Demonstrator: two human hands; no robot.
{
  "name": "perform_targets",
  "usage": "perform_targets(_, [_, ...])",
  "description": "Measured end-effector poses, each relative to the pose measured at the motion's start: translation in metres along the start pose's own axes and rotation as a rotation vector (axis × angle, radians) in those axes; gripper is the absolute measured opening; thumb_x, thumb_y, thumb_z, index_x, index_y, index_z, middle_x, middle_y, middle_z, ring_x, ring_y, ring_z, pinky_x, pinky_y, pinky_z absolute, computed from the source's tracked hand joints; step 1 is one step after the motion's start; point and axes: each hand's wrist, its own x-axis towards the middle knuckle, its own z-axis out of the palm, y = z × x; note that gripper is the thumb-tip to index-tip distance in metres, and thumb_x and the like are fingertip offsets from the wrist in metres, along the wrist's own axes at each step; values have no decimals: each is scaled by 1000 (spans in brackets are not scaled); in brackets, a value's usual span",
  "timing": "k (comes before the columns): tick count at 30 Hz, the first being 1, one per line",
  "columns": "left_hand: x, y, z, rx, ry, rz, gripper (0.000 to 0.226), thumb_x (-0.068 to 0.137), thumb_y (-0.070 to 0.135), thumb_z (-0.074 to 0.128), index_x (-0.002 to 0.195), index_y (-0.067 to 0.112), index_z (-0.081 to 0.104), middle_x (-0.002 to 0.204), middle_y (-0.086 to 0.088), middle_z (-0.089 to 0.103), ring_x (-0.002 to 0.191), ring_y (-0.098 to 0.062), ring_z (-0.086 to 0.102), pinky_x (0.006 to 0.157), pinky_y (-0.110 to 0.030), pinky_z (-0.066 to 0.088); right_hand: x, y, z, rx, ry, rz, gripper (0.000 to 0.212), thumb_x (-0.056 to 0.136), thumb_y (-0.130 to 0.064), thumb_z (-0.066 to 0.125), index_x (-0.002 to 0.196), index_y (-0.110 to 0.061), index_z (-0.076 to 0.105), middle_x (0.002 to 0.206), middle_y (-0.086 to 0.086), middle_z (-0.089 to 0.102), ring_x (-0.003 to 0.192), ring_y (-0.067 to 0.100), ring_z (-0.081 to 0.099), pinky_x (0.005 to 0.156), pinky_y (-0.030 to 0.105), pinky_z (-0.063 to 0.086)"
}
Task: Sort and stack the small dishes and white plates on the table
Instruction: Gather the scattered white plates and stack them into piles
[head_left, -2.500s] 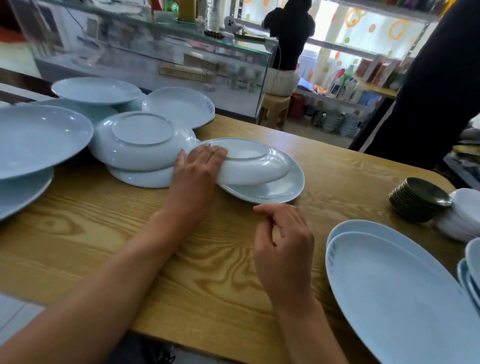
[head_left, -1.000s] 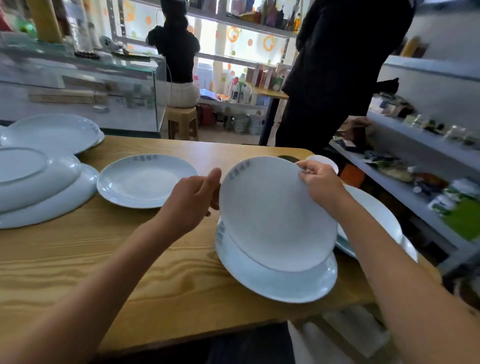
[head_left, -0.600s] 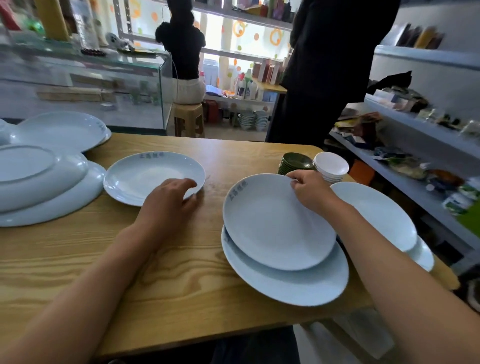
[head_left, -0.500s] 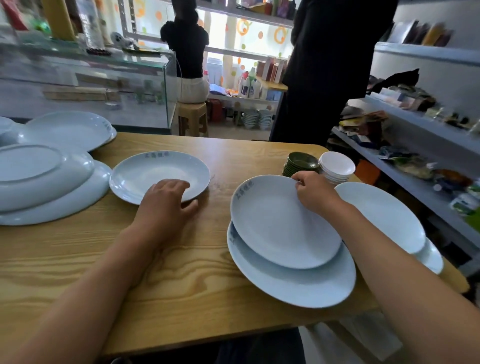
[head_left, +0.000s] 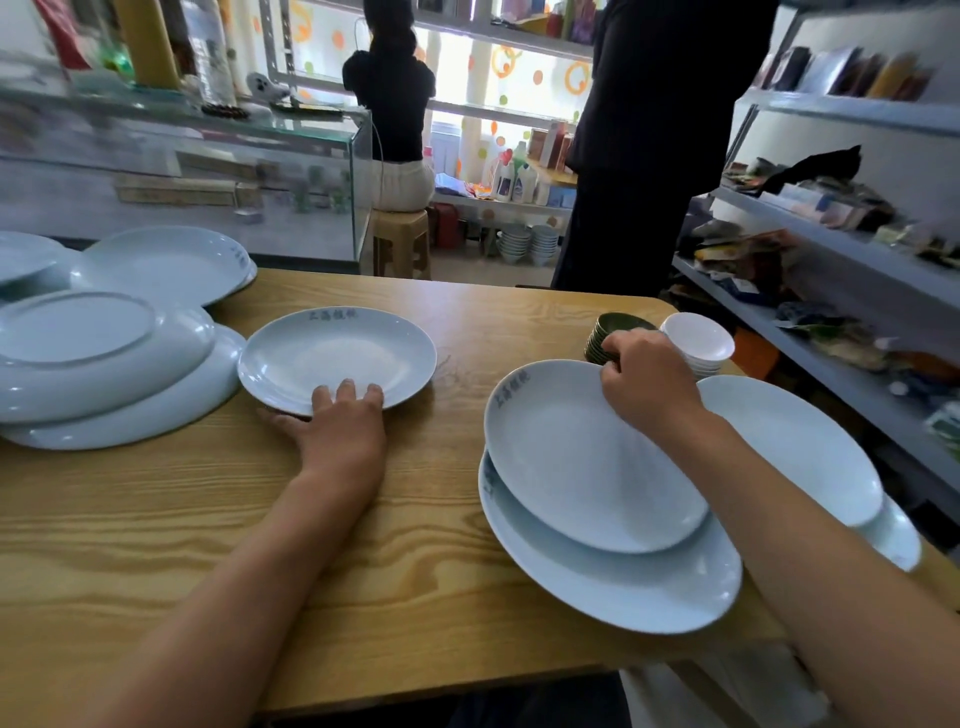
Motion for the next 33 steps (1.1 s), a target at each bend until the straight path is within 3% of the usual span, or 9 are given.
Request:
perform_targets(5, [0, -4, -6, -114, 166, 57, 43, 94, 5, 45, 132, 24, 50, 124, -4, 55, 125, -30, 40, 97, -72, 30, -4, -49, -2, 23, 80, -208, 36, 86, -10, 54, 121, -10, 62, 121, 9, 62, 114, 26, 51, 101, 37, 38])
perform_targets(10, [-4, -4, -14, -293, 268, 111, 47, 91, -3, 48, 133, 17, 54, 134, -8, 56, 138, -29, 32, 99, -70, 32, -8, -100, -5, 119, -7, -357, 51, 84, -11, 55, 135, -15, 49, 135, 7, 53, 123, 25, 47, 105, 37, 35])
perform_targets(14, [-6, -1, -18, -337, 403, 227, 31, 94, 18, 53, 124, 16, 61, 127, -5, 63, 135, -30, 39, 96, -69, 36, -12, -126, 0, 56, -106, -465, 65, 88, -15, 58, 148, -21, 32, 154, 3, 34, 142, 22, 27, 116, 35, 20])
perform_targets(17, [-5, 0, -19, -314, 550, 326, 29, 91, 23, 56, 118, 16, 64, 119, -4, 67, 129, -30, 46, 97, -66, 37, -11, -131, 9, -71, -17, -542, 56, 92, -13, 59, 144, -20, 40, 154, 4, 34, 146, 21, 21, 117, 36, 13])
perform_targets(20, [-6, 1, -18, -360, 674, 436, 27, 91, 22, 57, 114, 12, 64, 114, -5, 67, 125, -31, 48, 96, -61, 39, -9, -130, 8, -105, 107, -630, 39, 90, -10, 64, 128, -16, 60, 141, 8, 52, 139, 27, 37, 116, 41, 18])
perform_targets(23, [-8, 3, -19, -404, 728, 537, 26, 94, 25, 53, 113, 11, 64, 114, -5, 66, 122, -31, 50, 93, -56, 42, -10, -123, 1, -131, 164, -709, 29, 88, -8, 67, 116, -15, 69, 127, 8, 63, 129, 27, 51, 111, 44, 32])
perform_targets(27, [-8, 4, -22, -420, 744, 632, 32, 93, 27, 56, 119, 9, 61, 122, -9, 61, 126, -31, 46, 99, -54, 40, -25, -107, -13, -66, 154, -704, 30, 84, -10, 72, 112, -17, 71, 114, 3, 70, 108, 22, 66, 90, 42, 55])
perform_targets(29, [-9, 6, -24, -429, 758, 644, 38, 92, 22, 59, 127, 8, 55, 131, -13, 54, 129, -33, 43, 103, -54, 38, -34, -95, -22, -13, 159, -647, 27, 81, -9, 74, 106, -19, 74, 107, 0, 73, 101, 21, 69, 81, 42, 59])
perform_targets(33, [-14, 8, -29, -448, 720, 633, 63, 85, 13, 66, 141, 9, 37, 147, -18, 37, 139, -34, 31, 108, -55, 34, -63, -66, -39, 4, 199, -552, 25, 82, -7, 74, 105, -19, 75, 110, -1, 72, 108, 21, 66, 89, 44, 54])
